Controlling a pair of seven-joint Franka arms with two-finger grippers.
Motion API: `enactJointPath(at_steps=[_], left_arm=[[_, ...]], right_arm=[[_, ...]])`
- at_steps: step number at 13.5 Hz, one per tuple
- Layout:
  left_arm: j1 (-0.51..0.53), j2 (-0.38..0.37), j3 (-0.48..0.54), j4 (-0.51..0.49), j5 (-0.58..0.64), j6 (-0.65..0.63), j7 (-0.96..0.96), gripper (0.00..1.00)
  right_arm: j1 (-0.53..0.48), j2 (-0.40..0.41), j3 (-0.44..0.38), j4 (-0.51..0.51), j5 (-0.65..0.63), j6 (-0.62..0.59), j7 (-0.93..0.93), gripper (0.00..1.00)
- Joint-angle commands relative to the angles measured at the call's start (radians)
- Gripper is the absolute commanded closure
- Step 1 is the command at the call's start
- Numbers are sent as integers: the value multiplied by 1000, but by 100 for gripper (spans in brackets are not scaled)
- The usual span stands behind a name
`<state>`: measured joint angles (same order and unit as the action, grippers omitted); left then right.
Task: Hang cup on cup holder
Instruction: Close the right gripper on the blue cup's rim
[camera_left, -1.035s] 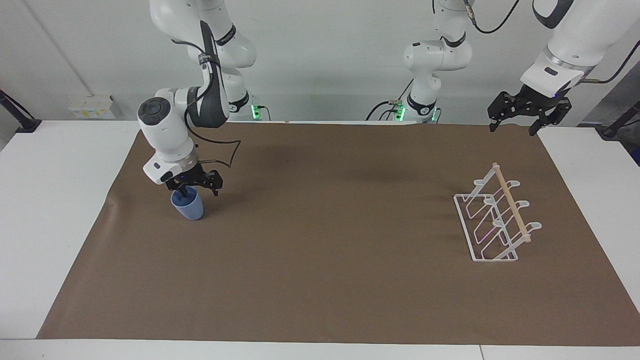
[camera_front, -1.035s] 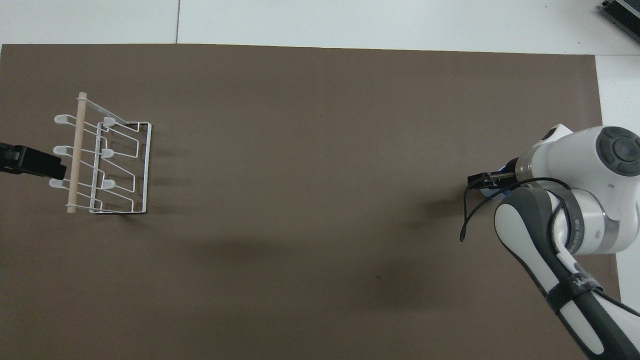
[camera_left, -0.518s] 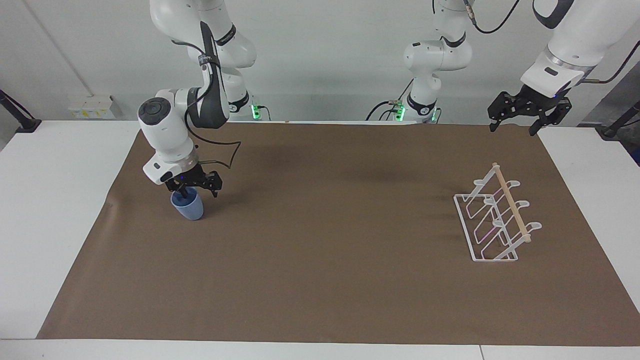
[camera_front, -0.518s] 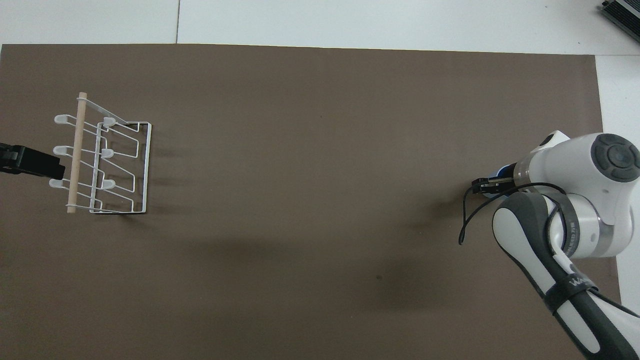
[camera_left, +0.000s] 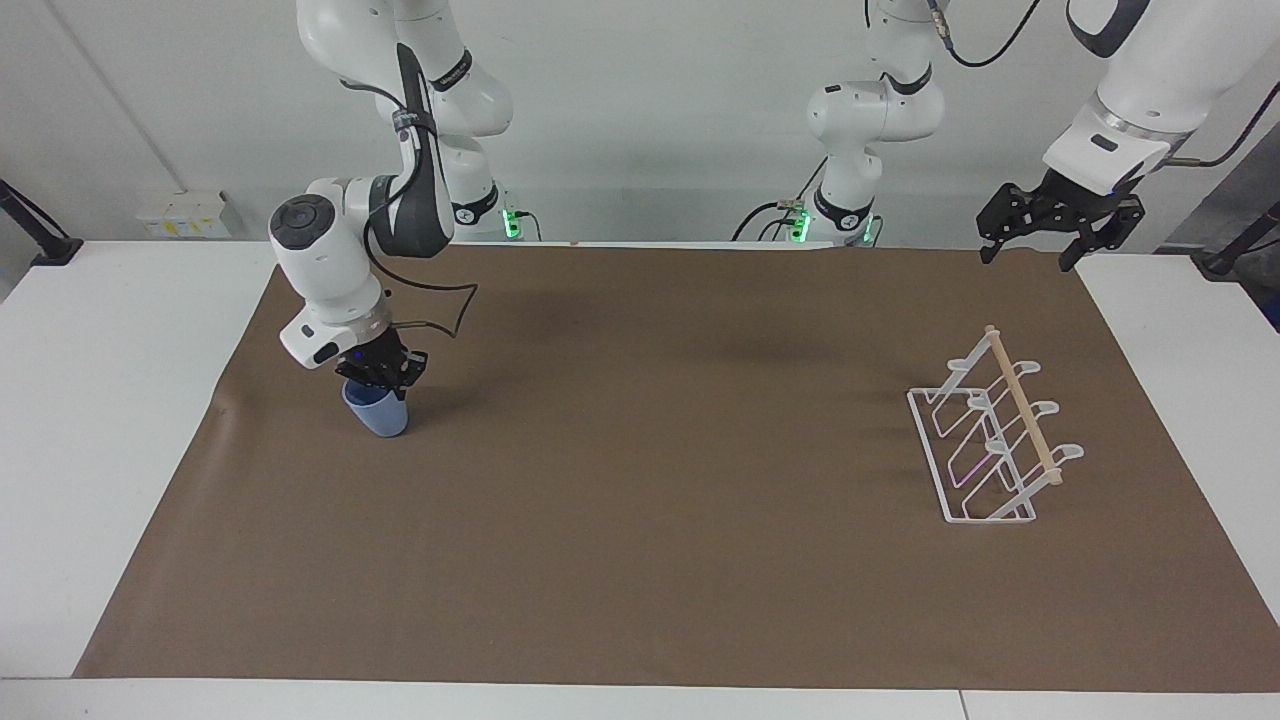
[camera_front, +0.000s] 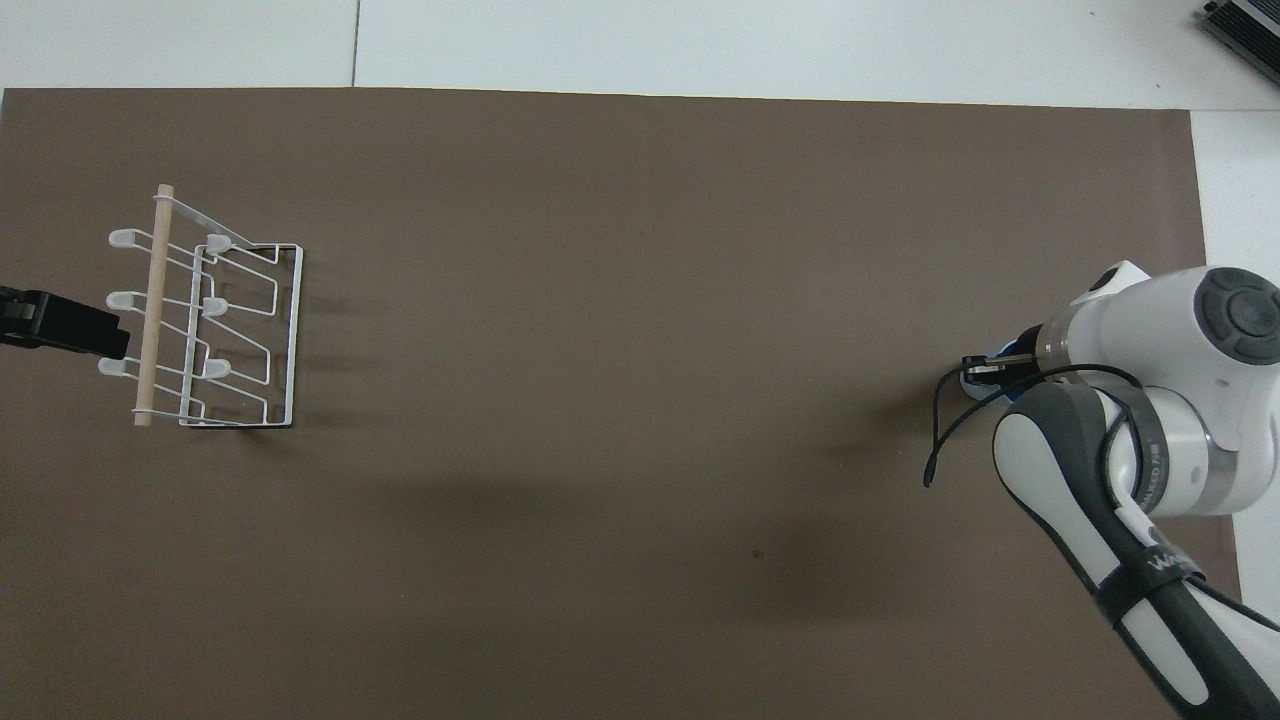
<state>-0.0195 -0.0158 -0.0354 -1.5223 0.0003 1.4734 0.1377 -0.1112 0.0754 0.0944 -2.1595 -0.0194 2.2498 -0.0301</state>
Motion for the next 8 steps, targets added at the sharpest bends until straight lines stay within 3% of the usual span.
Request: enactJointPath(at_steps=[1, 3, 8], left_arm=[[6, -29, -1, -30, 6, 4, 2, 0], [6, -29, -1, -30, 6, 4, 2, 0], [6, -29, -1, -29, 6, 5, 0, 0]], right_arm=[[-10, 3, 5, 10, 24, -2, -31, 100], [-5, 7, 5, 84, 10, -76, -33, 100], [19, -26, 13, 410, 9, -450, -33, 100]])
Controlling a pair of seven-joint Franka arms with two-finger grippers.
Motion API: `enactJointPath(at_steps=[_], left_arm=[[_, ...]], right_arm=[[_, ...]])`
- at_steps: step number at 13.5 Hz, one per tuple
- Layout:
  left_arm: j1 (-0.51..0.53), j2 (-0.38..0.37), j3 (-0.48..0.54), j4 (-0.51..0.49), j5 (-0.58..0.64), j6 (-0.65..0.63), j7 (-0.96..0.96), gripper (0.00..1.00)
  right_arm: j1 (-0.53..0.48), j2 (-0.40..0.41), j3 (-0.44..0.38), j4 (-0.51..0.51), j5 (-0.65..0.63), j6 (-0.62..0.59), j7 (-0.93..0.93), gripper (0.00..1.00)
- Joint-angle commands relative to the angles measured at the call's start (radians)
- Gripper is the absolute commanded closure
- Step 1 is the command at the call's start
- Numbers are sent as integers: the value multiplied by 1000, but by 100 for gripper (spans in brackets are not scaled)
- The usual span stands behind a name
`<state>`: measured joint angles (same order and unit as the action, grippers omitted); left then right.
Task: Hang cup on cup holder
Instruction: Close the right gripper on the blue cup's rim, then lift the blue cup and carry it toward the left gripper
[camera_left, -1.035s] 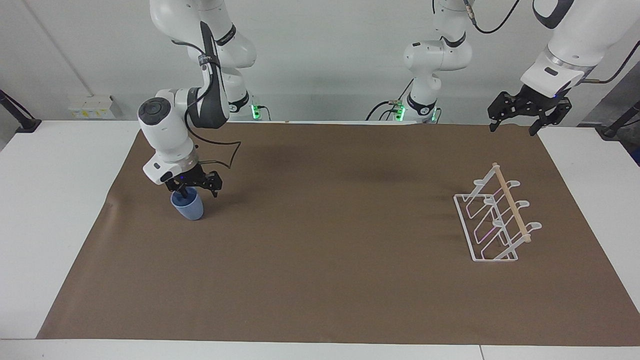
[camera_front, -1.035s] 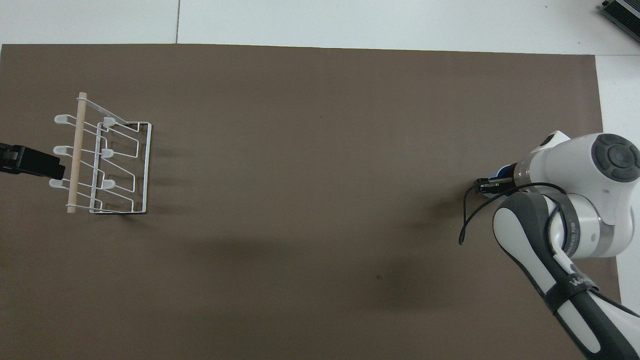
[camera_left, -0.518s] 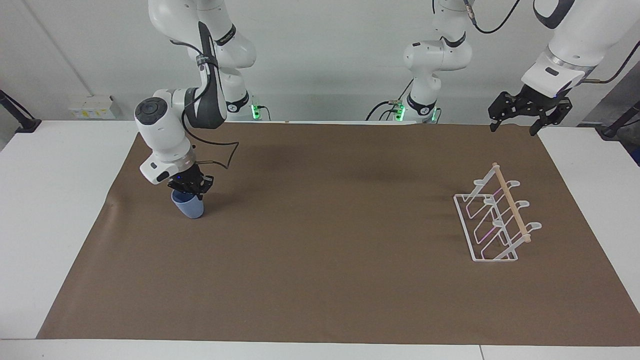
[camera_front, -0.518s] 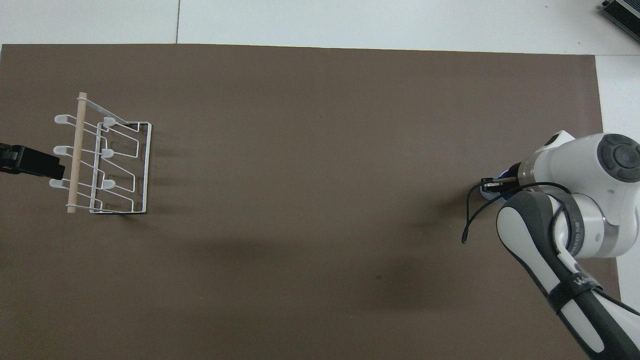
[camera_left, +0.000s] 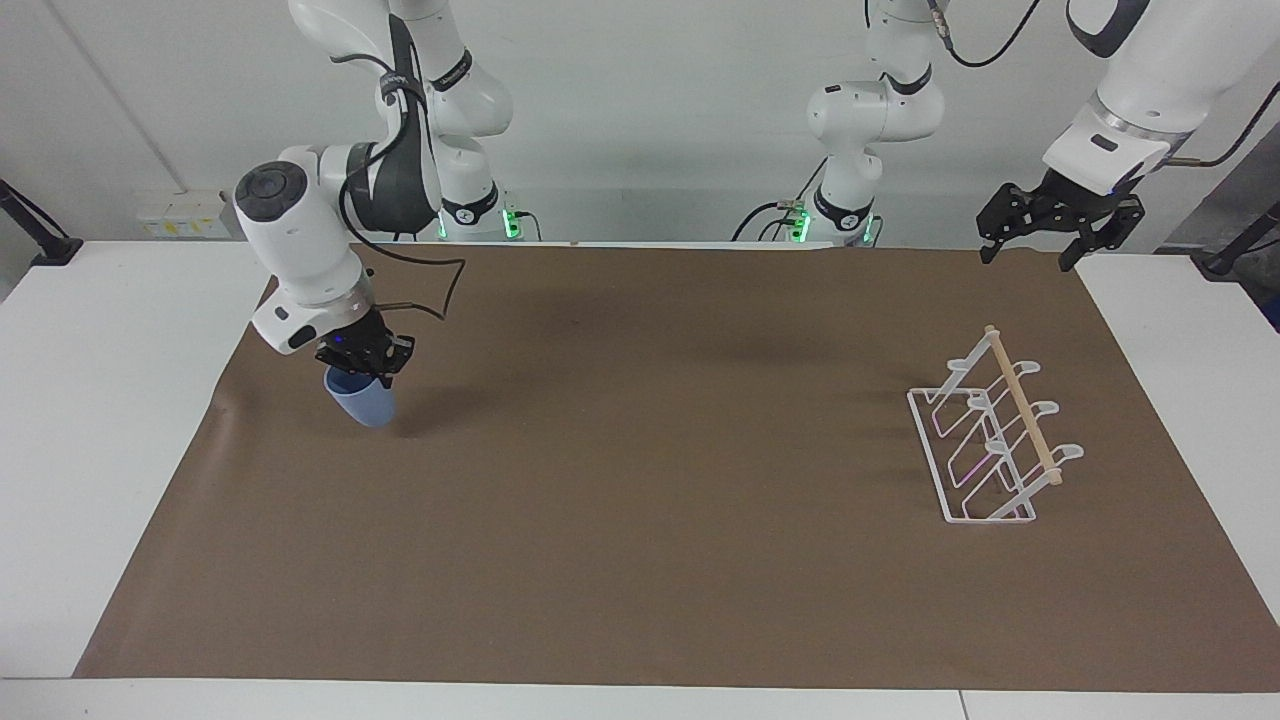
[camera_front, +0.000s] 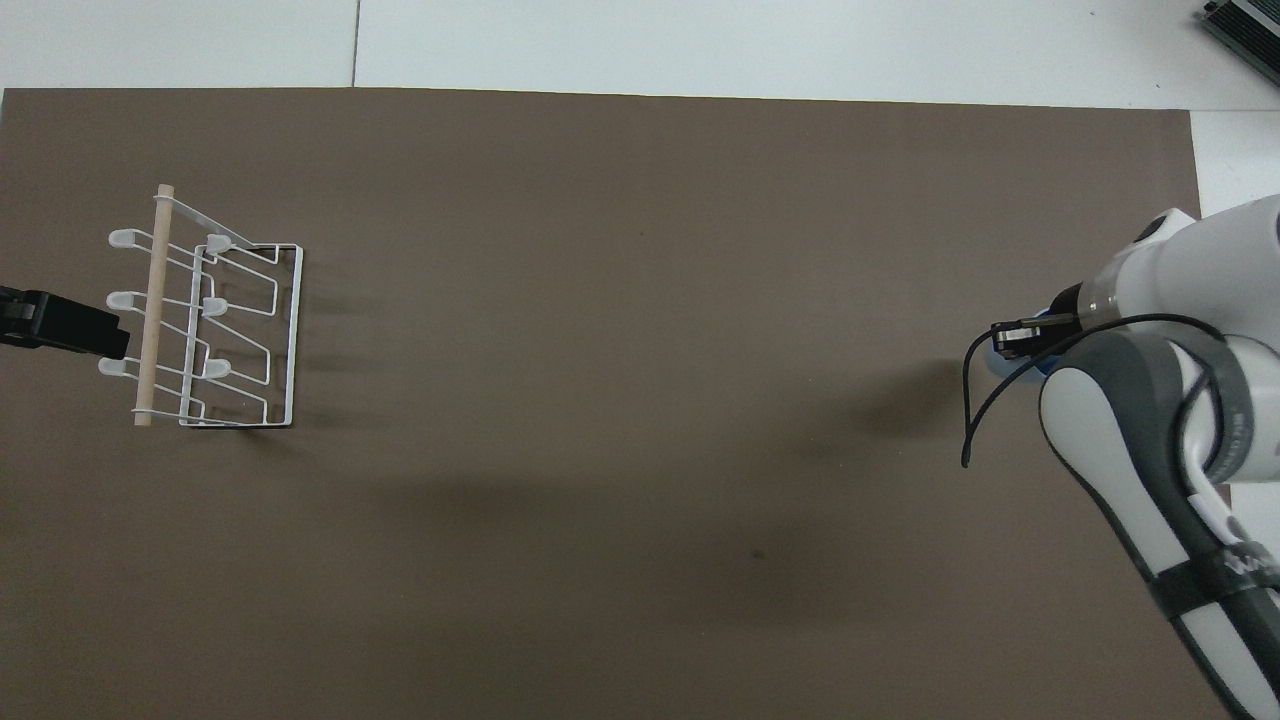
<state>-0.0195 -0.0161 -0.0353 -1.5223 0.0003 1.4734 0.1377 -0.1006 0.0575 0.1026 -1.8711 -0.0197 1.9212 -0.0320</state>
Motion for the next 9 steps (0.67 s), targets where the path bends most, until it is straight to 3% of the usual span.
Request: enactJointPath(at_steps=[1, 5, 9], left_arm=[[6, -28, -3, -29, 6, 8, 0, 0], [-4, -28, -3, -29, 6, 10, 2, 0], [26, -27, 3, -30, 9, 21, 2, 0]], right_arm=[[10, -17, 5, 166, 9, -166, -31, 100], [15, -74, 5, 185, 9, -191, -32, 100], [15, -76, 35, 184, 30, -183, -32, 100]])
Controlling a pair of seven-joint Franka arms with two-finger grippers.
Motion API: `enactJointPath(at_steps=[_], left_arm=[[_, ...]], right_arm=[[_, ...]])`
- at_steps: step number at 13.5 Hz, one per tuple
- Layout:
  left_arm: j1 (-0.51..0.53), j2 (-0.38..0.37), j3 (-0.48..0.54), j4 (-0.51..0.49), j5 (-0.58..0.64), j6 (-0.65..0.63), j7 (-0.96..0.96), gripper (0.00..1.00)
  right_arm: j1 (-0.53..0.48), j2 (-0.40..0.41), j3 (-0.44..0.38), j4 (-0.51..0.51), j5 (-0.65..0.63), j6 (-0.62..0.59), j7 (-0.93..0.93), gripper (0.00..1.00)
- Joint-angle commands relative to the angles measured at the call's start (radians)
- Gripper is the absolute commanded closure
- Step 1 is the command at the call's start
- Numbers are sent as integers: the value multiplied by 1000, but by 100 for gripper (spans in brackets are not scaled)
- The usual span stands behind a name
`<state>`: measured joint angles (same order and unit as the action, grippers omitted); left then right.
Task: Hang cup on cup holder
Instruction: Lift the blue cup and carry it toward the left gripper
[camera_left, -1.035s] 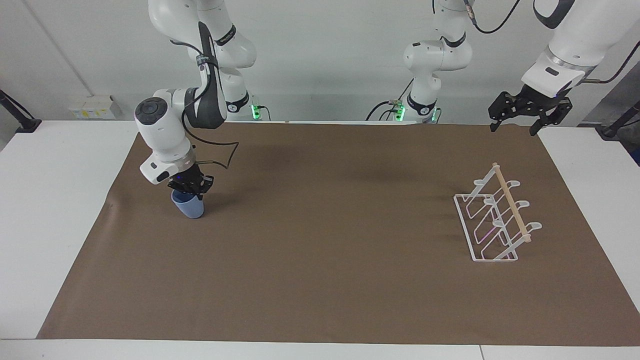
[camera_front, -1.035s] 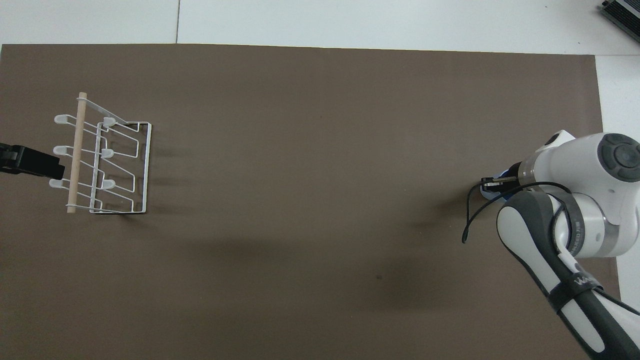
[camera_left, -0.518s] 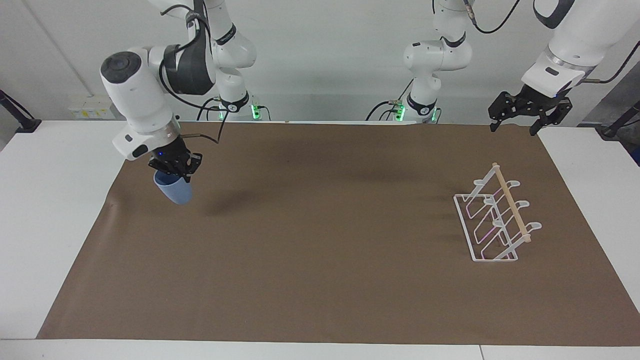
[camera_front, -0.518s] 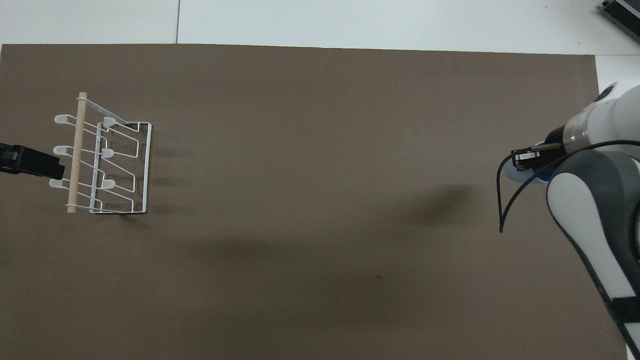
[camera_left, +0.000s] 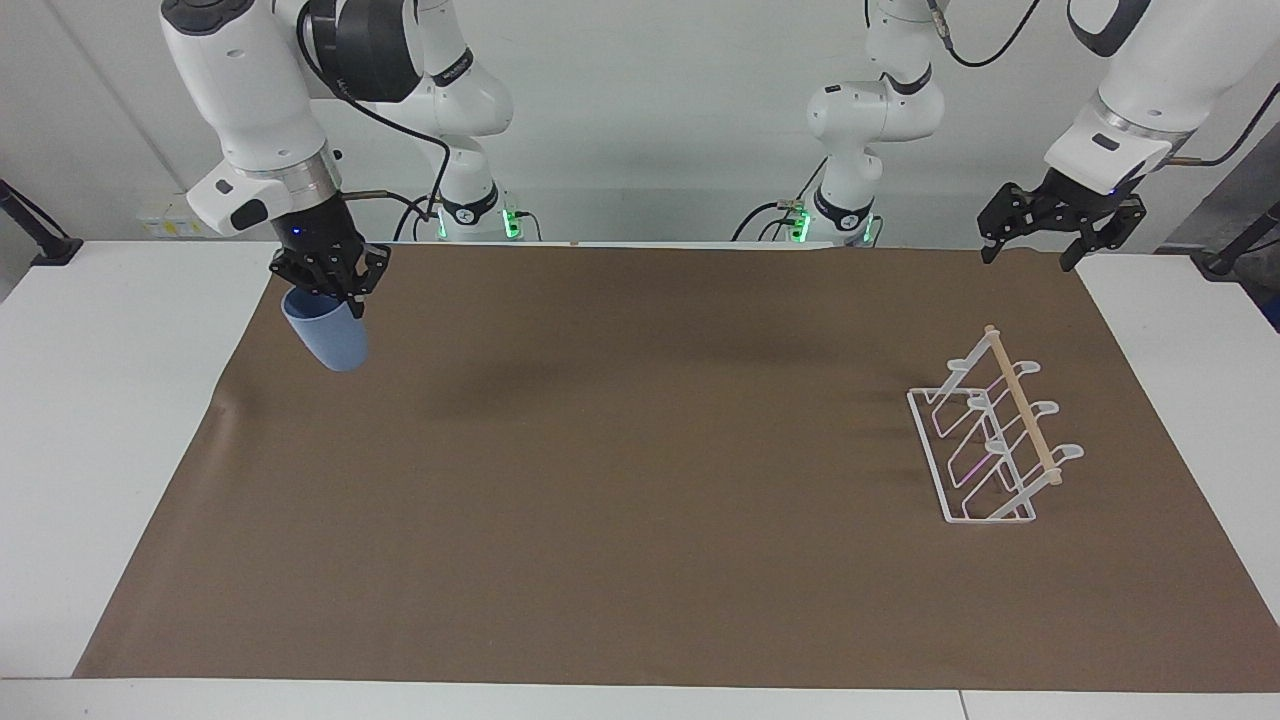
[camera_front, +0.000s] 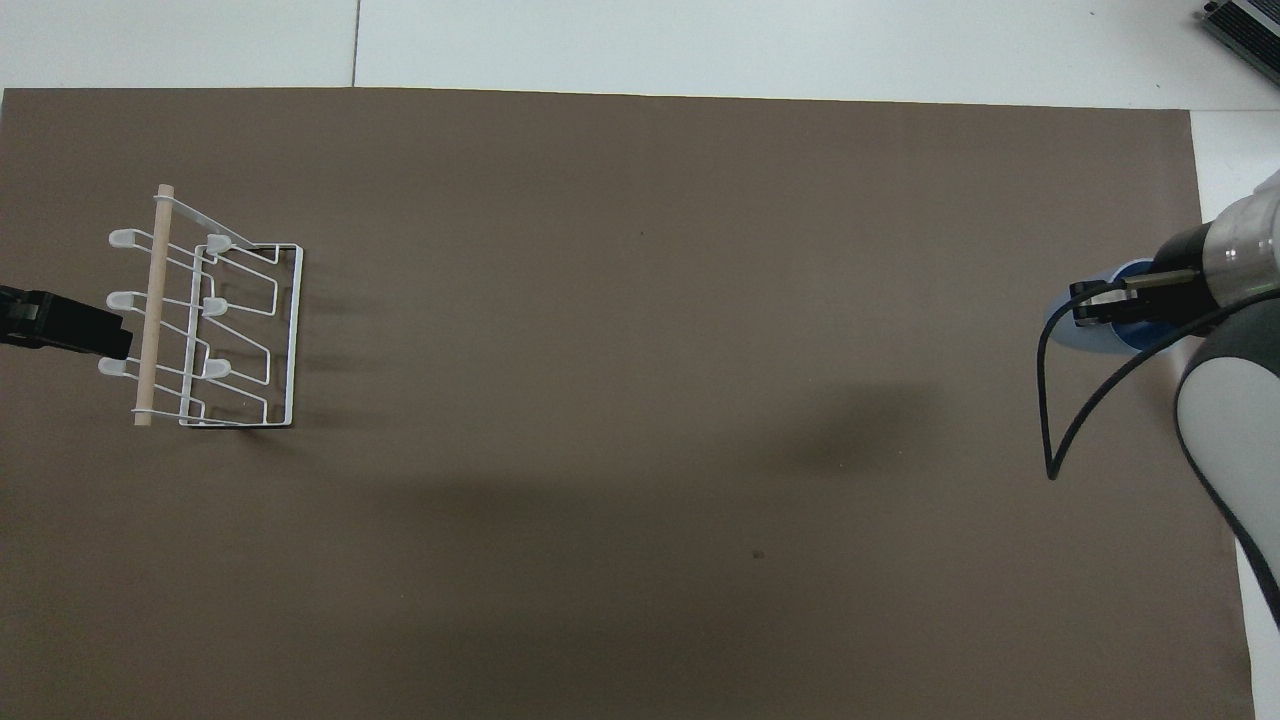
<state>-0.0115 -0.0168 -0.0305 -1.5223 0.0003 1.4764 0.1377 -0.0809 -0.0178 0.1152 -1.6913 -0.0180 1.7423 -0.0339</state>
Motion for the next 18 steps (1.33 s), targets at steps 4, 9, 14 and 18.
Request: enactJointPath(at_steps=[4, 9, 14, 18], left_arm=[[5, -28, -3, -30, 6, 10, 6, 0], [-7, -28, -14, -41, -92, 47, 160, 0], [-36, -29, -23, -41, -173, 44, 475, 0], [-50, -32, -25, -41, -177, 25, 860, 0]], right_arm=[[-3, 2, 171, 1, 244, 120, -14, 100], [-3, 2, 438, 1, 525, 308, 299, 100], [157, 9, 495, 1, 800, 580, 527, 100], [204, 2, 498, 1, 1096, 655, 643, 100]])
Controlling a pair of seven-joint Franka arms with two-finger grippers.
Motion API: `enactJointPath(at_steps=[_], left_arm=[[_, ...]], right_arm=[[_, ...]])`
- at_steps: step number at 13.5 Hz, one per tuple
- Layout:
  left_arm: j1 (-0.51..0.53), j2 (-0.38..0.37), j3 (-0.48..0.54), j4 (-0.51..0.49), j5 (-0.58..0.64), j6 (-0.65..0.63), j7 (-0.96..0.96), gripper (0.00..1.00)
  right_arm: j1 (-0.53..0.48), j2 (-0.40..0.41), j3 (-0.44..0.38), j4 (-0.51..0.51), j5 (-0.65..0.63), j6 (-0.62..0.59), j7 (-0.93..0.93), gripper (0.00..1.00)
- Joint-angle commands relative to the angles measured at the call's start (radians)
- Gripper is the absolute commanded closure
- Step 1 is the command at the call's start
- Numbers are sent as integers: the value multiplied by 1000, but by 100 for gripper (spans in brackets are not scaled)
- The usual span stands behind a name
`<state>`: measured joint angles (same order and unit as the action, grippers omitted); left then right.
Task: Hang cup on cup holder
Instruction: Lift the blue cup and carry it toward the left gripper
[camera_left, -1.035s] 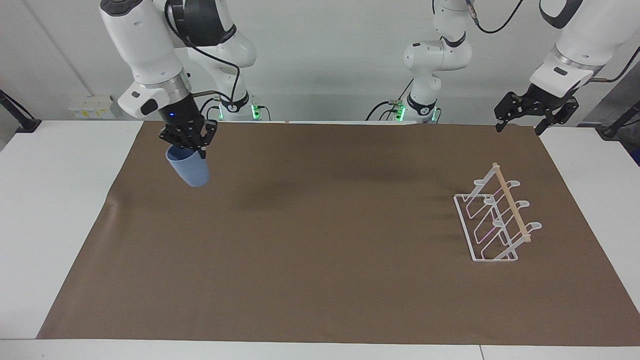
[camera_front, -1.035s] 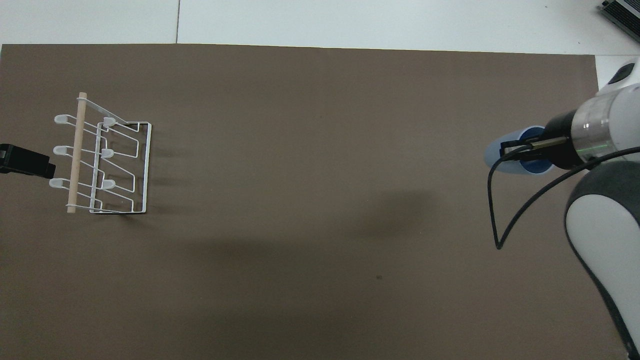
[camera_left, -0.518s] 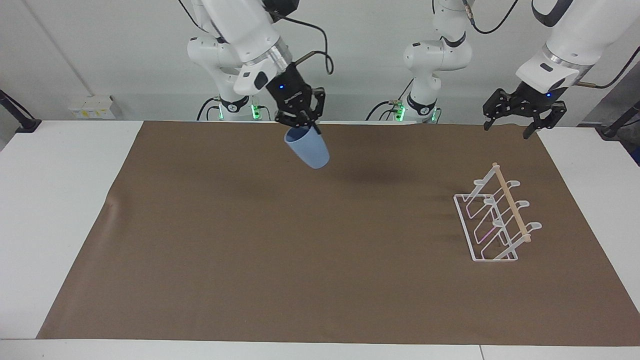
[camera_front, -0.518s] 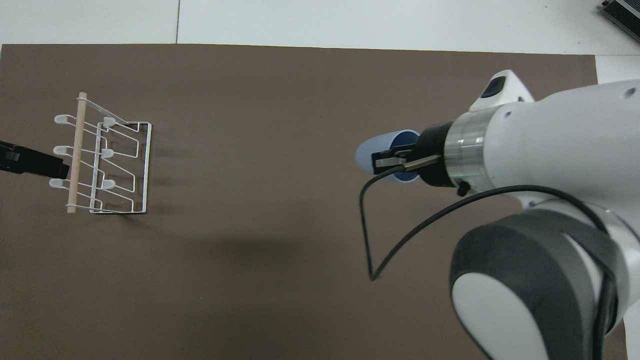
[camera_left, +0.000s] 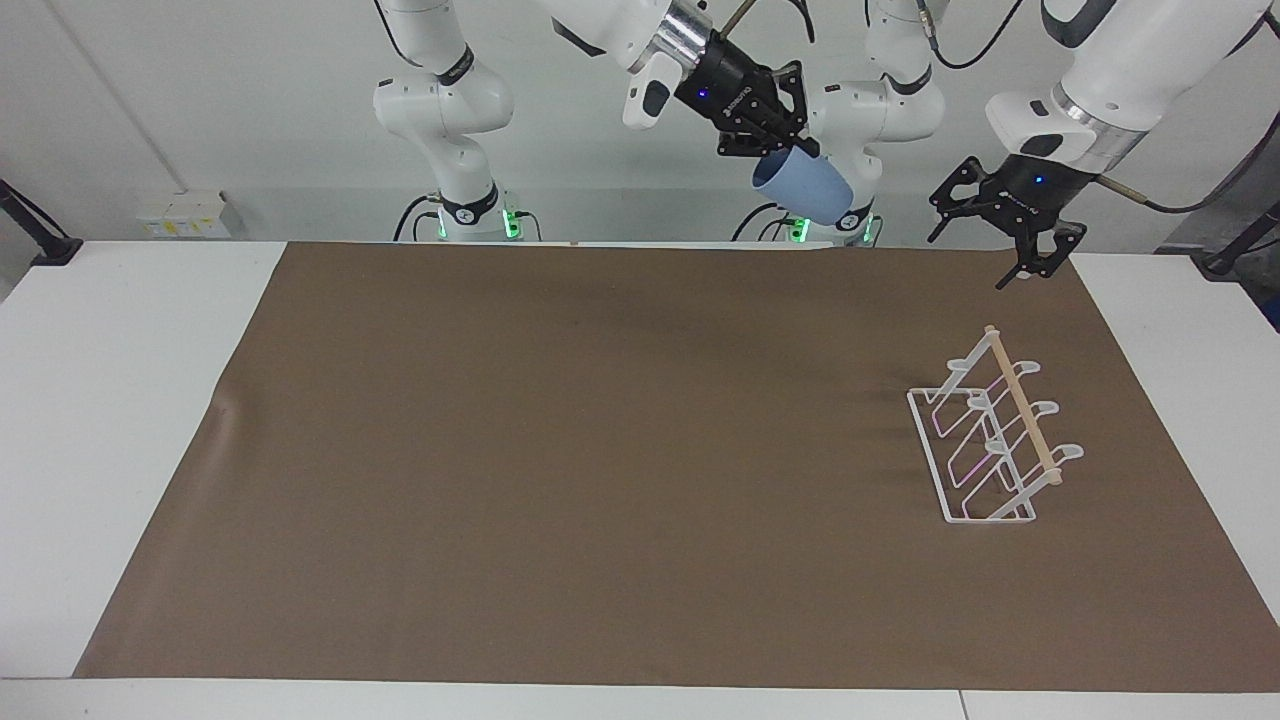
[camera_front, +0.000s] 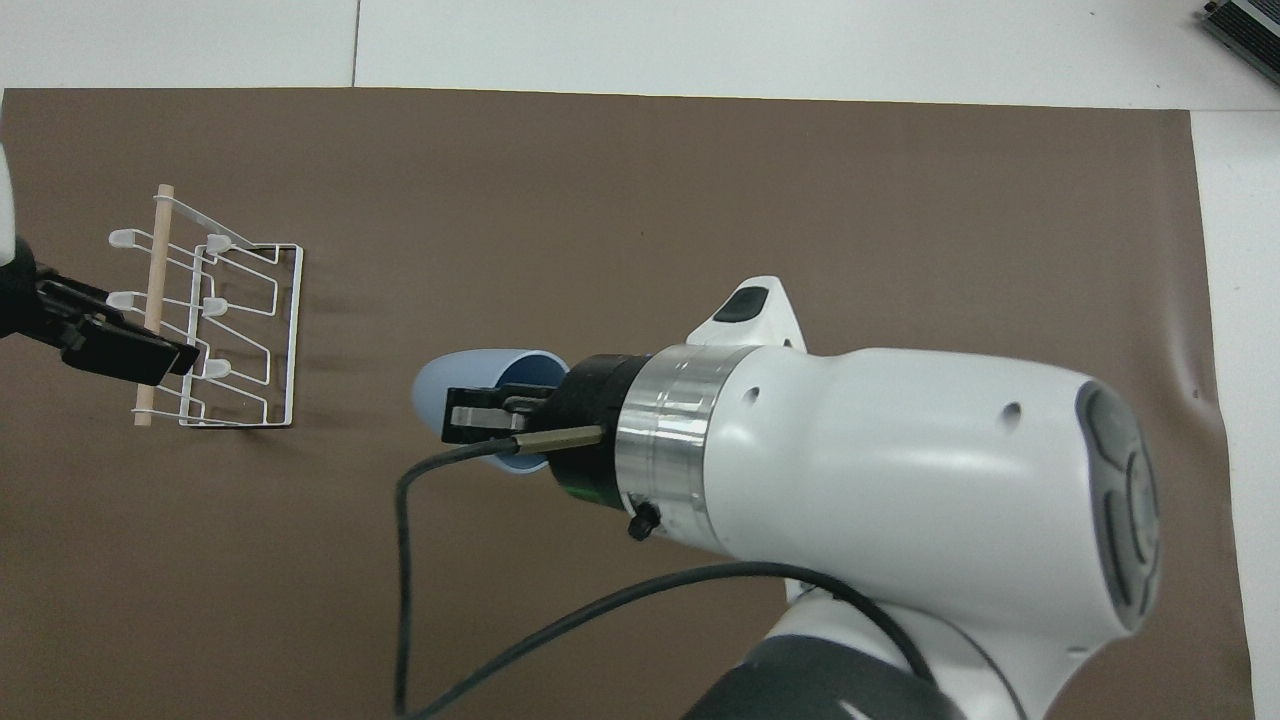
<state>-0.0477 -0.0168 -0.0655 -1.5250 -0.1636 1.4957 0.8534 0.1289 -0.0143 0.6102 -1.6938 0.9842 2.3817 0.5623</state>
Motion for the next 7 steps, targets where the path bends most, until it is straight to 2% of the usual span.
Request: enactJointPath(at_steps=[1, 4, 7], left_arm=[[-12, -32, 10, -37, -13, -2, 261, 0], [-14, -34, 7, -37, -13, -17, 559, 0], [-12, -38, -4, -38, -81, -72, 679, 0]], right_arm=[[-6, -3, 3, 3, 137, 17, 79, 100], [-6, -3, 8, 3, 159, 46, 117, 100], [23, -1, 8, 3, 159, 103, 174, 100]])
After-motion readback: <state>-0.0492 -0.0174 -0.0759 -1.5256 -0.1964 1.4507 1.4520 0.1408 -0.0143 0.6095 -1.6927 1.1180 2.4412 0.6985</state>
